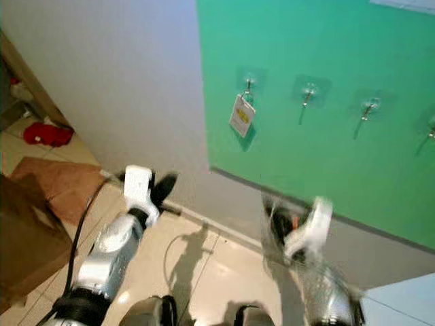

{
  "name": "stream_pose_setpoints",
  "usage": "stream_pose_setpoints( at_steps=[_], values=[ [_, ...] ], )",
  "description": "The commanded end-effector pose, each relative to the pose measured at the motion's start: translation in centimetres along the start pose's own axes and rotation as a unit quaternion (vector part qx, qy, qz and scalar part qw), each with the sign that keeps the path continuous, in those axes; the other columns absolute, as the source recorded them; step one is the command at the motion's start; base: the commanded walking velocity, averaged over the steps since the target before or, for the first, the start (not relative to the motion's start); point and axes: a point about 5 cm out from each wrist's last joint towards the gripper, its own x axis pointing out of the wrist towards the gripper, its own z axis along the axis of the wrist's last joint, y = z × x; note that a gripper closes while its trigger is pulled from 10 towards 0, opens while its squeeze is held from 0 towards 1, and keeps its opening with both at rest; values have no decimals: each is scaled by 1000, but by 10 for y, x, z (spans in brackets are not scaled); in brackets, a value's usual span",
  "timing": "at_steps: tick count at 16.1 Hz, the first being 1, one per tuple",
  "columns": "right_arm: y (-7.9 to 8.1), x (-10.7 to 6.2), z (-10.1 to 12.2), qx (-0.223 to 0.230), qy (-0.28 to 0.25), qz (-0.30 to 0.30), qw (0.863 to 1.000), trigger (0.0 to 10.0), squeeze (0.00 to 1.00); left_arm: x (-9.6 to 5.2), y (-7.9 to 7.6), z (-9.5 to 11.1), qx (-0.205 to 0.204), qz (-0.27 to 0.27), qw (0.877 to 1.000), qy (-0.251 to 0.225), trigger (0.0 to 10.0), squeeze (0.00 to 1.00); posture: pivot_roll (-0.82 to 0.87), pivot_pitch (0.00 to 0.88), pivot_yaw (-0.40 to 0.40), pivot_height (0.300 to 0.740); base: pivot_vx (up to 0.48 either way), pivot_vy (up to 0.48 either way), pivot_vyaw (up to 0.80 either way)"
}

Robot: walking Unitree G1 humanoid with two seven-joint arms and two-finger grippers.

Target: Hang keys on a hook

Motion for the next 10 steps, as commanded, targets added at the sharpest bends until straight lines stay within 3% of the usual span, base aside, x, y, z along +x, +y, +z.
stream_pose_setpoints(
  at_steps=[1, 2, 4, 5, 7, 9, 10],
  values=[
    [-10, -3, -17, -97, 46, -51, 993, 10000, 0, -8, 9, -20, 4, 27, 999, 37, 10000, 0, 45, 137, 25, 740, 0, 0, 0],
    [-10, -4, -28, -155, 79, -54, 983, 10000, 0, -13, 14, -34, 10, 39, 997, 67, 10000, 0, 42, 132, 21, 740, 0, 0, 0],
    [12, 4, -50, -258, 141, 7, 956, 10000, 0, -30, 12, -68, 34, 45, 990, 133, 10000, 0, 50, 111, 6, 740, 0, 0, 0],
    [15, 7, -52, -263, 143, 17, 954, 10000, 0, -33, 9, -72, 38, 41, 989, 138, 10000, 0, 55, 108, -1, 740, 0, 0, 0],
    [27, 13, -62, -328, 148, 48, 932, 10000, 0, -41, 4, -88, 39, 39, 986, 159, 10000, 0, 62, 103, -11, 740, 0, 0, 800],
    [33, 15, -67, -350, 147, 67, 923, 10000, 0, -50, 6, -101, 30, 51, 982, 181, 10000, 0, 69, 97, -23, 740, 0, 0, 800],
    [32, 14, -68, -360, 148, 66, 919, 10000, 0, -62, 13, -115, 21, 79, 973, 216, 10000, 0, 77, 92, -33, 740, 0, 0, 800]
  ],
)
